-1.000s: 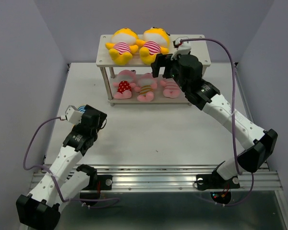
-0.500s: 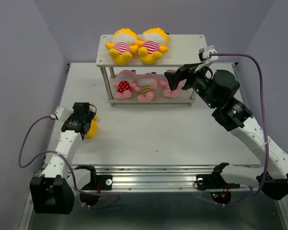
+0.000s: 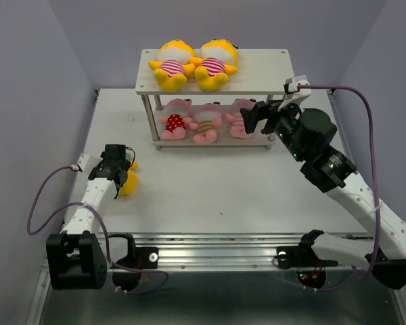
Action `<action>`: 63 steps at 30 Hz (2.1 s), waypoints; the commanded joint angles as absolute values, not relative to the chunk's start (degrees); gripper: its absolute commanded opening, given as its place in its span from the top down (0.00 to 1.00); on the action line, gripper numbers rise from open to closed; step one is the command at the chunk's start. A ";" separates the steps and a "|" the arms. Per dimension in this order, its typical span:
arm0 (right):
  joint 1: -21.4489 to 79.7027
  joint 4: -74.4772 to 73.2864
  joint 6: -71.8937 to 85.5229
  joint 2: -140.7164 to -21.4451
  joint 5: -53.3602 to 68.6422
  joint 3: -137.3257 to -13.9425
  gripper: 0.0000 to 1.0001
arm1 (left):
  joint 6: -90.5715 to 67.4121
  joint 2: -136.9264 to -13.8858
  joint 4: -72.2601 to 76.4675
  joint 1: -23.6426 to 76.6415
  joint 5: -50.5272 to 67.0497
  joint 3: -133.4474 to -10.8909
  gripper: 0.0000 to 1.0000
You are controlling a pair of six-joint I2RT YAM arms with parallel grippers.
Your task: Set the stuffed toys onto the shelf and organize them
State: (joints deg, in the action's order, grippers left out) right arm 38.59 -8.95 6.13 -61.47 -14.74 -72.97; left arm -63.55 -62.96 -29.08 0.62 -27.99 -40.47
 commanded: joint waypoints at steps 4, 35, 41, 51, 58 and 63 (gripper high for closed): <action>38.23 -7.38 6.42 -58.54 -17.84 -71.90 0.00 | -63.64 -65.65 -26.55 0.44 -29.71 -38.50 0.28; 38.23 -13.18 19.24 -62.40 6.16 -53.53 0.00 | -30.70 -60.03 -23.82 24.15 4.48 -47.27 1.00; 37.71 -13.36 26.36 -61.79 2.72 -51.33 0.00 | -24.79 -61.70 -19.44 35.14 8.27 -49.48 1.00; 34.19 -12.74 35.42 -60.20 10.36 -48.78 0.00 | -23.03 -61.09 -8.09 39.02 8.45 -46.93 1.00; 34.19 -12.48 30.06 -60.47 18.01 -47.90 0.00 | -23.20 -60.38 -6.59 39.37 6.24 -46.23 1.00; 34.19 -11.69 29.97 -60.99 17.05 -47.73 0.00 | -22.94 -59.77 -5.80 39.90 8.35 -45.79 1.00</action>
